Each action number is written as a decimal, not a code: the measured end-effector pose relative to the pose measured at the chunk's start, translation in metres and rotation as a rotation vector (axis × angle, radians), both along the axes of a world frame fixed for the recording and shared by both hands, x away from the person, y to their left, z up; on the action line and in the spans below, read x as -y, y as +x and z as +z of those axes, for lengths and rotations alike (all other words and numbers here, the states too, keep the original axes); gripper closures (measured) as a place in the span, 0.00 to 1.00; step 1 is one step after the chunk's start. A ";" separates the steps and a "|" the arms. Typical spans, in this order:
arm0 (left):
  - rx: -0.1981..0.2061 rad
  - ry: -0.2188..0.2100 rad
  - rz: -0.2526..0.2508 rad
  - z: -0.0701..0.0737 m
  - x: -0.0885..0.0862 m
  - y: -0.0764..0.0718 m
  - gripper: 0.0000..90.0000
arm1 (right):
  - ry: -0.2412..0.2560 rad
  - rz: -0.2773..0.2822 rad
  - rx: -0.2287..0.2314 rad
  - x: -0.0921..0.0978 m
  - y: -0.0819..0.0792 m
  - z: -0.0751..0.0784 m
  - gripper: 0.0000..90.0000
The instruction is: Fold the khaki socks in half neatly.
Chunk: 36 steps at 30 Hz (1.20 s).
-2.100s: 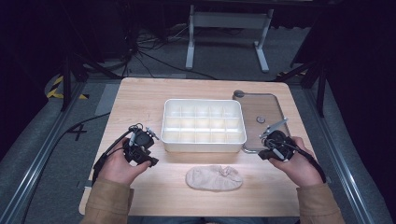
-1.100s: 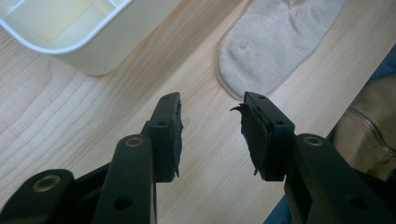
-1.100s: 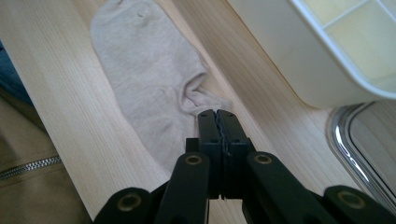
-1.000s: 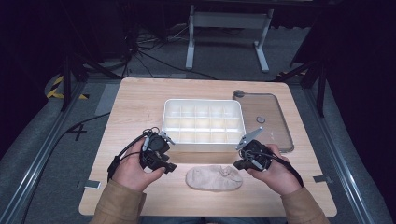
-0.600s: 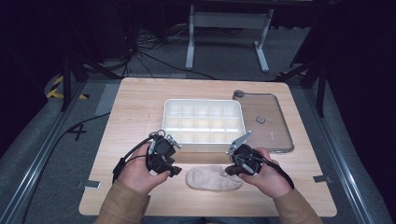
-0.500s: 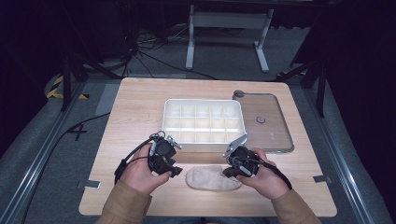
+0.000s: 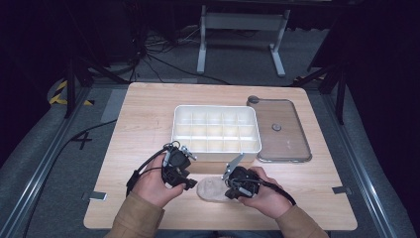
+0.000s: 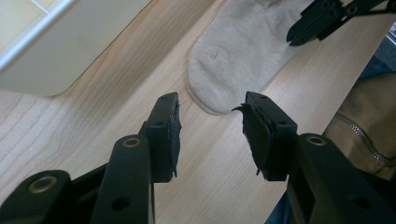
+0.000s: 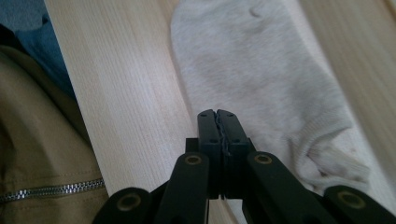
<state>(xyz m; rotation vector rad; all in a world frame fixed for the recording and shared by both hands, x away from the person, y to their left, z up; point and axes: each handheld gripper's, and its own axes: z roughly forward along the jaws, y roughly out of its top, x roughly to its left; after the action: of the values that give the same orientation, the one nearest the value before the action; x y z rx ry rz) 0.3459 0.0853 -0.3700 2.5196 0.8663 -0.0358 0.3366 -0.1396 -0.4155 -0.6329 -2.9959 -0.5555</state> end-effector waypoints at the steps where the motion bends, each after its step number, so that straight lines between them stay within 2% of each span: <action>1: 0.000 0.000 0.000 0.000 0.000 0.000 0.63 | 0.000 0.000 0.001 -0.001 0.000 -0.002 1.00; 2: -0.001 -0.003 0.000 -0.001 0.001 0.000 0.63 | -0.004 0.000 -0.001 -0.002 0.000 -0.004 1.00; 5: 0.033 -0.009 -0.008 -0.005 0.001 -0.002 0.65 | -0.004 0.009 -0.002 -0.004 -0.001 -0.006 1.00; 7: 0.035 -0.015 -0.007 -0.007 0.001 -0.002 0.66 | -0.006 0.012 0.001 -0.005 -0.001 -0.007 1.00; 8: 0.019 -0.016 -0.003 -0.009 0.001 -0.002 0.66 | -0.003 0.005 0.002 -0.007 -0.002 -0.009 1.00; 13: -0.004 -0.011 -0.003 -0.012 0.003 0.000 0.68 | -0.026 0.018 -0.007 -0.010 -0.001 -0.018 1.00; 16: -0.028 0.000 0.004 -0.014 0.004 0.001 0.69 | -0.022 0.011 -0.013 -0.009 -0.001 -0.018 1.00; 20: -0.039 -0.016 0.020 -0.018 0.005 0.003 0.70 | -0.031 0.023 0.003 -0.009 -0.002 -0.018 1.00; 21: -0.059 -0.020 0.029 -0.022 0.007 0.005 0.71 | -0.026 0.015 0.001 -0.010 -0.002 -0.018 1.00; 23: -0.075 -0.030 0.032 -0.027 0.009 0.006 0.72 | -0.027 0.017 -0.003 -0.009 -0.002 -0.018 1.00; 24: -0.076 -0.035 0.028 -0.029 0.009 0.008 0.72 | -0.026 0.018 -0.003 -0.009 -0.002 -0.018 1.00; 28: -0.090 -0.047 0.081 -0.039 0.012 0.010 0.72 | -0.023 0.016 -0.002 -0.009 -0.002 -0.018 1.00; 31: -0.121 -0.060 0.086 -0.047 0.013 0.012 0.70 | -0.022 0.017 -0.004 -0.009 -0.002 -0.018 1.00; 36: -0.128 -0.066 0.119 -0.056 0.016 0.014 0.73 | -0.023 0.015 -0.002 -0.009 -0.002 -0.018 1.00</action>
<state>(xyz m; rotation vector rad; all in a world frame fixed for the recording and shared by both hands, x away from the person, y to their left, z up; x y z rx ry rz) 0.3596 0.0695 -0.4256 2.4212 1.0465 -0.1857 0.3343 -0.1305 -0.4334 -0.6107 -3.0072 -0.5202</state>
